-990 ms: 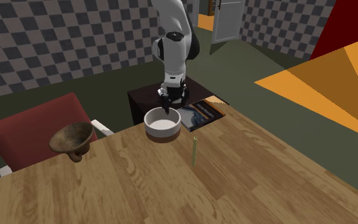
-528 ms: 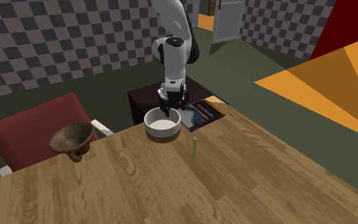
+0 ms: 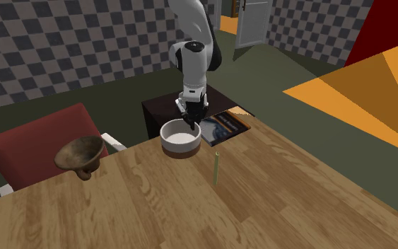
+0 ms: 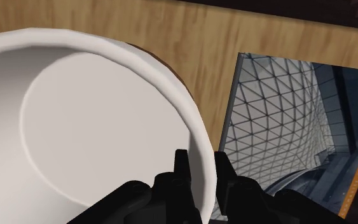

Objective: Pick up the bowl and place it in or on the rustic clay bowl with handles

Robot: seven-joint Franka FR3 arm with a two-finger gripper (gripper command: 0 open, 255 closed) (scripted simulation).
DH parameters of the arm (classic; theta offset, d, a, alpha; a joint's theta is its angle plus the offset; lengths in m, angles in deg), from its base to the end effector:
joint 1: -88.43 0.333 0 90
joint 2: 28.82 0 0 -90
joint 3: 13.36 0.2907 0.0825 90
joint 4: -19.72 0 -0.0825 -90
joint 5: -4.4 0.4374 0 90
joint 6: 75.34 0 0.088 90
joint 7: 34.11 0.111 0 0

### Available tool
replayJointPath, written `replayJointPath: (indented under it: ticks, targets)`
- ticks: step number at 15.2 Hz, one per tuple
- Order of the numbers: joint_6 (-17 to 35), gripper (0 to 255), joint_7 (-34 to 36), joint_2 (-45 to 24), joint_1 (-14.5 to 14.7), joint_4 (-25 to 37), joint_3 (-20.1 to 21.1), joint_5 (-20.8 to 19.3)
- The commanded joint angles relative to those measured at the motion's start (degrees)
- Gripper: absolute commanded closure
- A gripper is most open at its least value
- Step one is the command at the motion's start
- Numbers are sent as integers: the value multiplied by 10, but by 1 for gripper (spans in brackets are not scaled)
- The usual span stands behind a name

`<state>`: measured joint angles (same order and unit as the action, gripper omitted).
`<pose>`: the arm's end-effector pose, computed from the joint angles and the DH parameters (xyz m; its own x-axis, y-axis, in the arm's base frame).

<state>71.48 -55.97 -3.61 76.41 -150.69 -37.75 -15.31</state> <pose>0.3083 -0.1765 0.2006 0.9975 0.0701 0.0104 0.0699 -0.9974 0.0195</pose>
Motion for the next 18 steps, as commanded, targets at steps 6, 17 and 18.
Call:
replayJointPath:
  ticks: [6,17,18]
  targets:
    - [-13,255,0,12,-1,2,2,0]
    - [-150,255,-2,116,-4,35,27,16]
    - [-161,255,-2,124,-4,39,29,18]
